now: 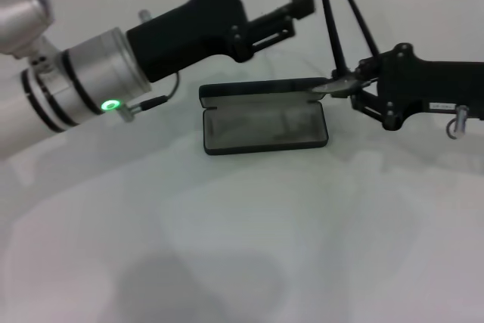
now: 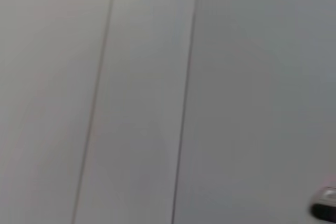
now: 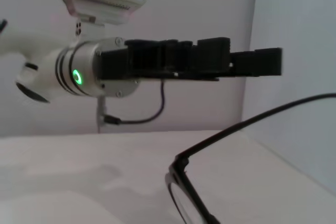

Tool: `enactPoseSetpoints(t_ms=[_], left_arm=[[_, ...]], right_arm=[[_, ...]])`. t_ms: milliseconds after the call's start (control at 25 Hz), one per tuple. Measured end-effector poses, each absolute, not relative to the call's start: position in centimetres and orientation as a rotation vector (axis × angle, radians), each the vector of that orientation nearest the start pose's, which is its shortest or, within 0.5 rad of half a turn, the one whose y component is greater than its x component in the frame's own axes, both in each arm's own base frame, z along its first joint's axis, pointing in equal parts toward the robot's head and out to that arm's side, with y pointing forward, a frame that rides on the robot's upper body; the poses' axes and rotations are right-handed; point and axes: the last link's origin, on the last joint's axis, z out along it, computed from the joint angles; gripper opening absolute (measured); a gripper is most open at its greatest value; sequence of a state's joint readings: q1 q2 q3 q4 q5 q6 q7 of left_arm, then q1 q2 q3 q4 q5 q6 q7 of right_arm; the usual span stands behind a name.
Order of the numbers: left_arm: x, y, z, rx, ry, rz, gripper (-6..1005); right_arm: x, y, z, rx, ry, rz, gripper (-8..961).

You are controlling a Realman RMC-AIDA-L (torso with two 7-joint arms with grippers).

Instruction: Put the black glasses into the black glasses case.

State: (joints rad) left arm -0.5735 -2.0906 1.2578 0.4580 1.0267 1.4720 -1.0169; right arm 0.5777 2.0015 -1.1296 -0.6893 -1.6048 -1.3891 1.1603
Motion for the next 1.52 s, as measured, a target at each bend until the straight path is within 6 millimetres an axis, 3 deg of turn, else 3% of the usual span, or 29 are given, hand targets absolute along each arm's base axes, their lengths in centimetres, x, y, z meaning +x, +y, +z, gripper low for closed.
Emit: enactPoseSetpoints(t_ms=[360, 760, 1120, 1360, 1400, 1520], left_arm=[[-15.7, 35.2, -4.2, -2.534, -0.228, -1.326, 678], [-15.8, 35.0, -4.6, -2.619, -0.337, -1.307, 678], [-16.3, 34.6, -4.9, -2.69, -0.349, -1.246, 677], [-16.9, 34.8, -4.2, -2.633, -0.373, -1.26, 677], [-17.0, 34.9, -4.2, -2.629, -0.375, -1.258, 677], [-17.0, 35.1, -4.3, -2.625, -0.374, -1.245, 677]], right_arm=[[19.9, 36.2, 0.3, -2.787, 0.066, 0.785, 95], [20.2, 34.5, 0.8, -2.724, -0.155, 0.877, 96], [20.5, 34.1, 1.2, -2.702, -0.173, 0.893, 96], [20.7, 31.6, 2.3, -2.718, -0.351, 0.962, 96], [20.2, 30.4, 2.4, -2.758, -0.442, 1.031, 97], [19.6, 29.9, 2.2, -2.795, -0.485, 1.083, 97]])
